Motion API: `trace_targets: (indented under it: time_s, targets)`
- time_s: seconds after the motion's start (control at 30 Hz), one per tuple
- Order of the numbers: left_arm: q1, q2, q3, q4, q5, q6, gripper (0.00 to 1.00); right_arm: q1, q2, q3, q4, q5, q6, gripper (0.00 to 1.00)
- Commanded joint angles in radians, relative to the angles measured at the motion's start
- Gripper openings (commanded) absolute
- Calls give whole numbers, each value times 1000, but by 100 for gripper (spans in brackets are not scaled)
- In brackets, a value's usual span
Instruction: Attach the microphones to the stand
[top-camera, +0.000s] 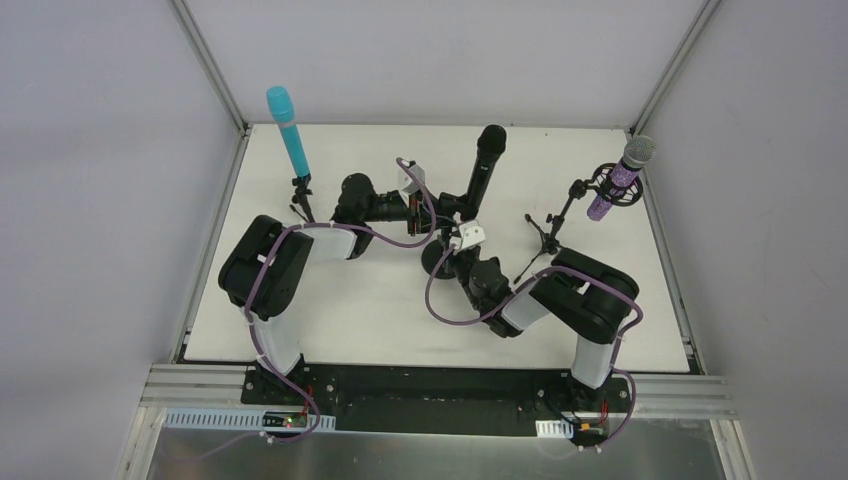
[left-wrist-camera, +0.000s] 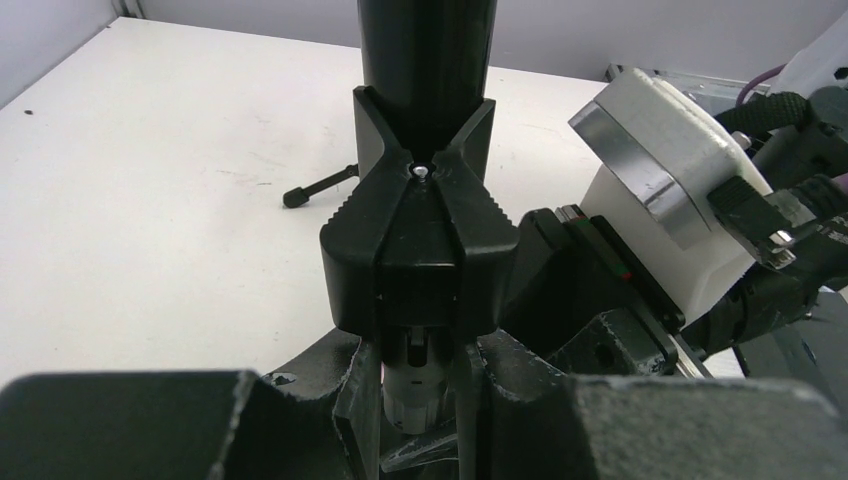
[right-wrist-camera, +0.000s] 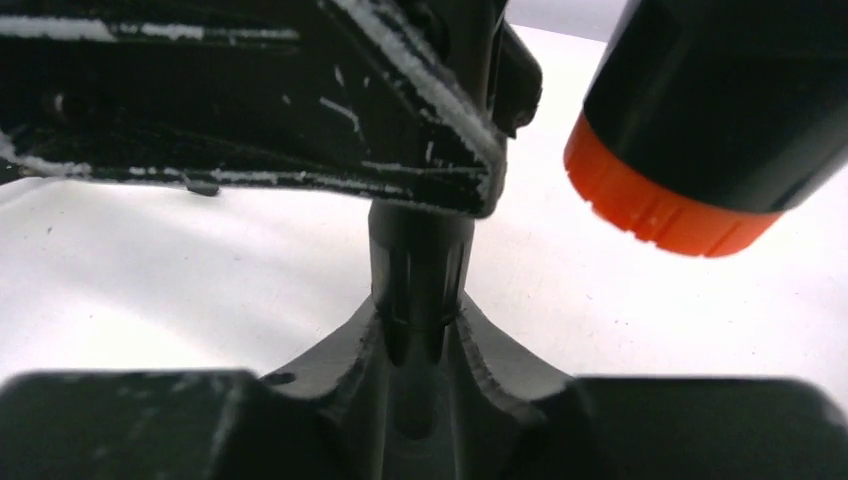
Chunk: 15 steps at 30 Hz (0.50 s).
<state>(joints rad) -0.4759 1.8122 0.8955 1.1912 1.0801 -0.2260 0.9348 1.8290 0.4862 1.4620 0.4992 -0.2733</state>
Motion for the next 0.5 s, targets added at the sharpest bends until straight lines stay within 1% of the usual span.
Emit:
trace_targets:
  time_s: [0.0, 0.07, 0.1, 0.47]
  targets:
    - [3, -10, 38, 103, 18, -36, 0, 7, 21, 41, 63, 32, -5, 15]
    - [3, -11, 37, 117, 17, -41, 0, 7, 27, 43, 63, 35, -11, 3]
    - [3, -13, 36, 123, 18, -43, 0, 7, 28, 42, 63, 38, -12, 0]
    - [3, -81, 43, 131, 6, -67, 0, 13, 32, 22, 63, 31, -10, 0]
